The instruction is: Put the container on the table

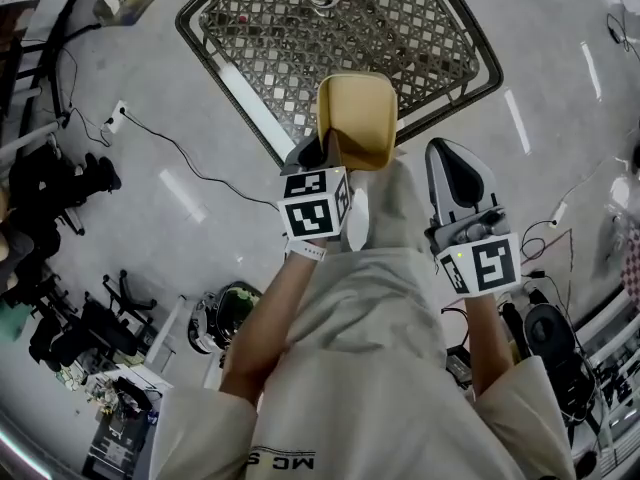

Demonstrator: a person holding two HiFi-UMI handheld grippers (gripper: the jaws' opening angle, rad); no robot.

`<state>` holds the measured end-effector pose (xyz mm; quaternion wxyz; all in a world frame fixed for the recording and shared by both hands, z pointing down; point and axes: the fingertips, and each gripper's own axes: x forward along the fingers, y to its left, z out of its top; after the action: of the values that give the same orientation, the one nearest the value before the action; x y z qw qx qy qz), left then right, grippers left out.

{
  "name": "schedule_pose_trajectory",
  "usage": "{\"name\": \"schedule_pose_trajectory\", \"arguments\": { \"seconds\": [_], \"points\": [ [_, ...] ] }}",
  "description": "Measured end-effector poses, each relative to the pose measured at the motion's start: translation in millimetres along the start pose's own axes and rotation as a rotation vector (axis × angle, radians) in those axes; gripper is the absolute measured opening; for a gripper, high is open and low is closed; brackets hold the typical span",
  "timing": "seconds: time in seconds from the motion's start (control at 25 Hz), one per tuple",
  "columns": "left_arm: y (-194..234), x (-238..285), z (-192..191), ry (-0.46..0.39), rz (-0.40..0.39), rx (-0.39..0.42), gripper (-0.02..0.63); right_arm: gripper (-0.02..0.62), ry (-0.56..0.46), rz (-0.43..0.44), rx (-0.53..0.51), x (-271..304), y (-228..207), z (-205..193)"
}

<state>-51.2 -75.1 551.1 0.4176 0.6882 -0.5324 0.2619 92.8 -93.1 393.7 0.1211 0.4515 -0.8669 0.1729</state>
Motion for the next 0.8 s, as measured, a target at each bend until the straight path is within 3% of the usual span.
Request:
{"name": "schedule_pose_trajectory", "arguments": {
  "seconds": [0.8],
  "points": [
    [33.2, 90.3, -64.3, 0.166, 0.104, -0.059, 0.025, 0.020, 0.048, 0.006, 0.032, 32.9, -28.8, -42.8]
  ]
}}
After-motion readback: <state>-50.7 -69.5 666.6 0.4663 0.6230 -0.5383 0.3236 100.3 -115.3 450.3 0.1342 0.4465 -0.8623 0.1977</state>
